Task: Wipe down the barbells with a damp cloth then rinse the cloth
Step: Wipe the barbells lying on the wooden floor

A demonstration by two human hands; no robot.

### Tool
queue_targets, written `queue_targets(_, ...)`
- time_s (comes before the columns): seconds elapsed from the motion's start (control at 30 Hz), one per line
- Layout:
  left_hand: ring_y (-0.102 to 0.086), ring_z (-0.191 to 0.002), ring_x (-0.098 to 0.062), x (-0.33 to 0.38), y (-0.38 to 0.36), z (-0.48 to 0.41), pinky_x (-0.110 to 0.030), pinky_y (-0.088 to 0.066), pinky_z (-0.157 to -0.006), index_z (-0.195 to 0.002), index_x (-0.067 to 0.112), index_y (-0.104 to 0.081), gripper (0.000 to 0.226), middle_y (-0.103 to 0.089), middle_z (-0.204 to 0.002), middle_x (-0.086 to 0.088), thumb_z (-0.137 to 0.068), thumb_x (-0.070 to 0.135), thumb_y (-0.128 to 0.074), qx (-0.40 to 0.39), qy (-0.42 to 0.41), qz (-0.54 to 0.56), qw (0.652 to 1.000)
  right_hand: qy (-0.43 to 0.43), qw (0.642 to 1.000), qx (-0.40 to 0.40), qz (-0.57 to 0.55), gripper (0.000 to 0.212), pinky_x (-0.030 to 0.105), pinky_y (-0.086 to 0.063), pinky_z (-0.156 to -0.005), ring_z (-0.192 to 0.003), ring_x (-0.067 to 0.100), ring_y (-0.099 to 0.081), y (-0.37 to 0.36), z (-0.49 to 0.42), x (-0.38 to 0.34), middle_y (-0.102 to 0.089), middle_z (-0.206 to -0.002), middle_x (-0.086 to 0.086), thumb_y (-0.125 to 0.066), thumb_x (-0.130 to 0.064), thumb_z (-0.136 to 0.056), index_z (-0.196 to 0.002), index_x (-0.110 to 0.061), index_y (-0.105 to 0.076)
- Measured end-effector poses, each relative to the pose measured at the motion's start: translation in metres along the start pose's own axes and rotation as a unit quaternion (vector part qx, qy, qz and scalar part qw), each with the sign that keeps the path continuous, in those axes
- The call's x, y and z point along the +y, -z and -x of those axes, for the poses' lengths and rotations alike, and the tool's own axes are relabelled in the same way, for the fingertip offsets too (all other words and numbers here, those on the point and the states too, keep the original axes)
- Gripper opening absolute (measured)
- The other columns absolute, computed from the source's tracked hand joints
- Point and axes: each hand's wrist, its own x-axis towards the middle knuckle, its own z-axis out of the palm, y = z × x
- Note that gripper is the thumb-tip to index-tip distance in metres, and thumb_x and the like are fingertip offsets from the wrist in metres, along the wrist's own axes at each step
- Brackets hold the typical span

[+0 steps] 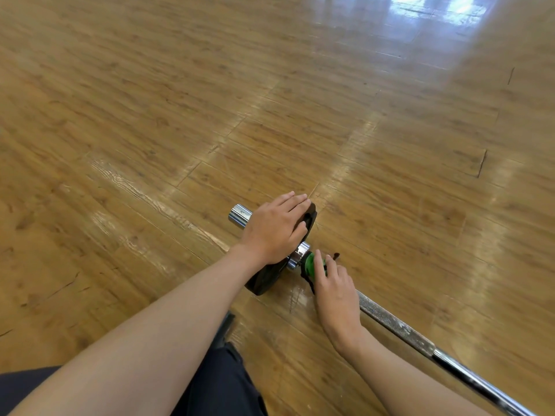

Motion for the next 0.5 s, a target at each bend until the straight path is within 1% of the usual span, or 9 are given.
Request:
queue_targets(0.03, -0.029, -0.148, -0.012, 0.0, 0.0, -0.001, -0.039, -0.041, -0.11, -0.151, 0.02, -0.044, 0.068, -0.041, -0.157, 0.007, -0.095, 0.045, -0.016, -0.001, 0.002, 0.002, 1.0, 0.03, 0.999, 0.014, 0.015, 0.076, 0.045, -0.058, -0.073, -0.091, 0.037, -0.064, -0.002, 0.006, 0.004, -0.063, -0.119, 0.024, -0.075, 0.007, -0.066, -0.139, 0.001, -0.055)
queue_targets(0.1, -0.029, -0.148, -0.011, 0.0, 0.0, -0.005, -0.039, -0.04, -0.111, -0.151, 0.021, -0.044, 0.069, -0.041, -0.157, 0.008, -0.094, 0.044, -0.015, -0.001, 0.003, 0.006, 1.0, 0.051, 0.997, 0.026, 0.042, 0.07, 0.046, -0.058, -0.078, -0.097, 0.038, -0.064, -0.001, 0.008, 0.008, -0.062, -0.121, 0.025, -0.076, -0.007, -0.076, -0.141, 0.004, -0.053)
queue_targets(0.17, -0.029, -0.148, -0.012, 0.001, 0.001, -0.007, -0.038, -0.04, -0.111, -0.15, 0.02, -0.045, 0.069, -0.041, -0.157, 0.008, -0.093, 0.042, -0.014, -0.001, 0.001, 0.007, 1.0, 0.012, 0.999, 0.021, 0.046, 0.061, 0.042, -0.055, -0.066, -0.079, 0.034, -0.065, -0.002, -0.005, 0.005, -0.066, -0.098, 0.019, -0.077, -0.032, -0.083, -0.128, 0.005, -0.061)
queue_targets(0.23, -0.029, -0.149, -0.012, 0.001, 0.002, -0.01, -0.037, -0.038, -0.111, -0.15, 0.02, -0.045, 0.069, -0.041, -0.157, 0.008, -0.093, 0.04, -0.013, 0.0, 0.001, 0.004, 1.0, -0.012, 1.0, -0.004, 0.024, 0.051, 0.035, -0.044, -0.049, -0.06, 0.03, -0.062, -0.001, -0.022, -0.001, -0.063, -0.077, 0.012, -0.081, -0.041, -0.081, -0.106, 0.001, -0.067)
queue_targets(0.27, -0.029, -0.149, -0.012, 0.002, 0.001, -0.01, -0.037, -0.038, -0.111, -0.15, 0.02, -0.045, 0.068, -0.041, -0.157, 0.007, -0.093, 0.039, -0.013, 0.0, 0.001, 0.003, 1.0, -0.006, 1.0, -0.017, 0.017, 0.045, 0.032, -0.037, -0.045, -0.056, 0.029, -0.061, 0.001, -0.03, -0.002, -0.061, -0.073, 0.01, -0.08, -0.042, -0.082, -0.098, -0.003, -0.065)
queue_targets(0.33, -0.029, -0.149, -0.013, 0.001, 0.0, -0.011, -0.037, -0.038, -0.111, -0.15, 0.02, -0.046, 0.067, -0.041, -0.157, 0.007, -0.095, 0.038, -0.013, 0.001, 0.002, 0.004, 1.0, 0.016, 0.996, -0.085, -0.006, 0.037, 0.031, -0.035, -0.046, -0.064, 0.029, -0.064, 0.007, -0.039, 0.003, -0.061, -0.083, 0.006, -0.06, -0.047, -0.098, -0.102, -0.01, -0.055)
queue_targets(0.4, -0.029, -0.149, -0.012, 0.0, 0.0, -0.01, -0.037, -0.037, -0.112, -0.15, 0.02, -0.046, 0.067, -0.042, -0.157, 0.008, -0.095, 0.038, -0.013, 0.001, 0.003, 0.012, 1.0, 0.039, 0.982, -0.169, -0.07, 0.038, 0.036, -0.043, -0.054, -0.072, 0.026, -0.063, 0.011, -0.049, 0.018, -0.059, -0.089, 0.0, -0.037, -0.053, -0.105, -0.105, -0.016, -0.045)
queue_targets(0.47, -0.029, -0.148, -0.011, -0.002, -0.001, -0.011, -0.038, -0.037, -0.114, -0.15, 0.021, -0.046, 0.066, -0.042, -0.156, 0.008, -0.096, 0.039, -0.013, 0.004, 0.007, 0.02, 1.0, 0.023, 0.947, -0.269, -0.172, 0.037, 0.035, -0.045, -0.06, -0.07, 0.023, -0.059, 0.02, -0.062, 0.03, -0.059, -0.081, -0.001, -0.035, -0.054, -0.106, -0.098, -0.019, -0.043)
queue_targets(0.5, -0.029, -0.148, -0.011, -0.001, -0.001, -0.011, -0.038, -0.037, -0.114, -0.15, 0.021, -0.047, 0.065, -0.043, -0.156, 0.009, -0.096, 0.039, -0.014, 0.004, 0.007, 0.026, 1.0, -0.001, 0.929, -0.295, -0.223, 0.036, 0.034, -0.044, -0.061, -0.071, 0.023, -0.06, 0.022, -0.068, 0.032, -0.06, -0.08, 0.0, -0.035, -0.052, -0.106, -0.096, -0.019, -0.045)
